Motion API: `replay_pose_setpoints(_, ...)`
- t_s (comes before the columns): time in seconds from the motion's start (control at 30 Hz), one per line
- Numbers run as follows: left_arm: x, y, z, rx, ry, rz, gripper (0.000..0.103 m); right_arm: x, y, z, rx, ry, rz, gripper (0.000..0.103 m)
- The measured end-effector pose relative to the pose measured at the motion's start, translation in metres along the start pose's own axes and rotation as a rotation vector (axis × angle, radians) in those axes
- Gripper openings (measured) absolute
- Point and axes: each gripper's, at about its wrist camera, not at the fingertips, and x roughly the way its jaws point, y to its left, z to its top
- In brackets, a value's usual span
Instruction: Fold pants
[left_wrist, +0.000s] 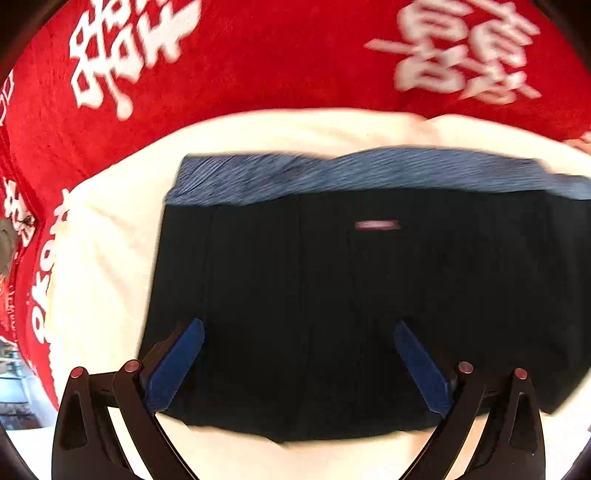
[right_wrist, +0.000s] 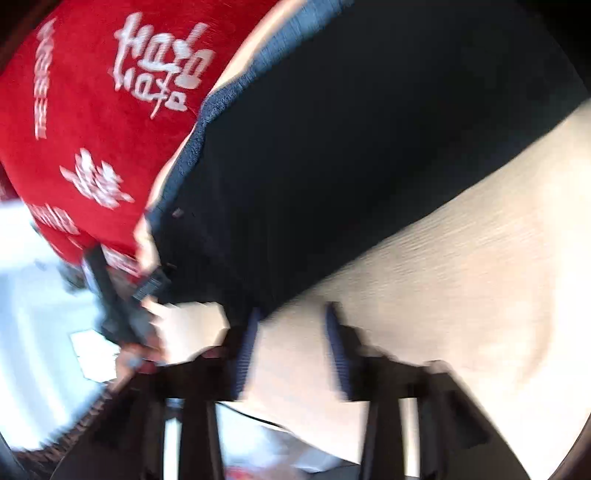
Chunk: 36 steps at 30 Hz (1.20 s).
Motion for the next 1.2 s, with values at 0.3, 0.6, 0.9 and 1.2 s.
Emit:
replay_pose_setpoints(0.3,-0.008,-0.139,-0.011,0.206,-0.042,-0.101,0.103,-0.02,-0.017,0.063,-0.202,-0.095,-0.308,0.005)
replay_pose_setpoints(0.6,-0.023,-0.138,0.034,0.14,-0.082,-0.129,0.103,-0.06,-0.027,0.114,-0.125,-0.183,-0.251,0.01)
replay_pose_setpoints(0.9,0.032,-0.169,0.1,-0.004,-0.074,-0.119,0.103,0.001,-0.019,0.172,-0.228,-0.169,-0.254,0.006)
replay_pose_setpoints(1.2,0.019,-0.161,0.127,-0.024,-0.07,-0.053,0.103,-0.051,-0.041,0.184,-0.137,-0.25,-0.34,0.031)
